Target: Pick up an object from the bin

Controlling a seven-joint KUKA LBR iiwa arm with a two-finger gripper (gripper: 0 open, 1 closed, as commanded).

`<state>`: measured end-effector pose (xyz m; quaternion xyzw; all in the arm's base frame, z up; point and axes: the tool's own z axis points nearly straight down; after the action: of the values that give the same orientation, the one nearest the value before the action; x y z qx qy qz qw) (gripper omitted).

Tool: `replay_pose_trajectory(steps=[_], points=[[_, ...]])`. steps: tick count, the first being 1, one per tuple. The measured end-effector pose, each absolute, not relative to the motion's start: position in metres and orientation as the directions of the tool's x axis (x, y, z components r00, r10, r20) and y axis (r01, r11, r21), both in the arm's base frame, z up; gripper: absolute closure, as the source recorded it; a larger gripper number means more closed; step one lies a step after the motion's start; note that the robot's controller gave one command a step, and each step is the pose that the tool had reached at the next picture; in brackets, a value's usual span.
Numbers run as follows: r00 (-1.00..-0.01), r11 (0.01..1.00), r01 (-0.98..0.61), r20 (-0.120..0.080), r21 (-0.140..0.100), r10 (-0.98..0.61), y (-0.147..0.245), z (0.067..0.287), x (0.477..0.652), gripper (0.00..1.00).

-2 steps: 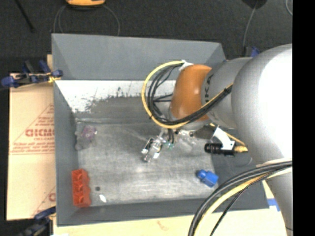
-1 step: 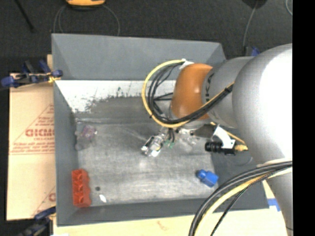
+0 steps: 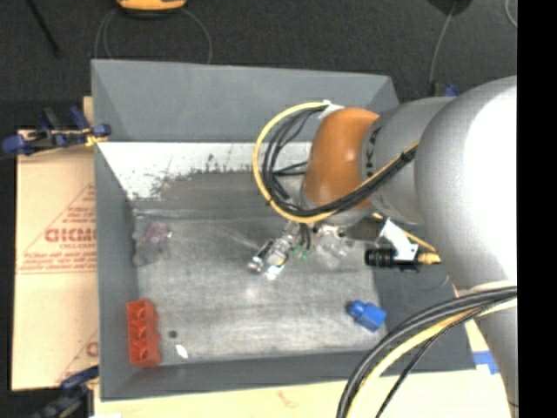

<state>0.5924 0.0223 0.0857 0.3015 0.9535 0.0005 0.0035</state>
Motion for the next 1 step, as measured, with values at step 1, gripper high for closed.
replay_pose_trajectory(steps=[1], points=[[-0.820, 0.820, 0.572, -0.008, 0.006, 0.572, 0.0223, 0.1032, 0.5939, 1.00]])
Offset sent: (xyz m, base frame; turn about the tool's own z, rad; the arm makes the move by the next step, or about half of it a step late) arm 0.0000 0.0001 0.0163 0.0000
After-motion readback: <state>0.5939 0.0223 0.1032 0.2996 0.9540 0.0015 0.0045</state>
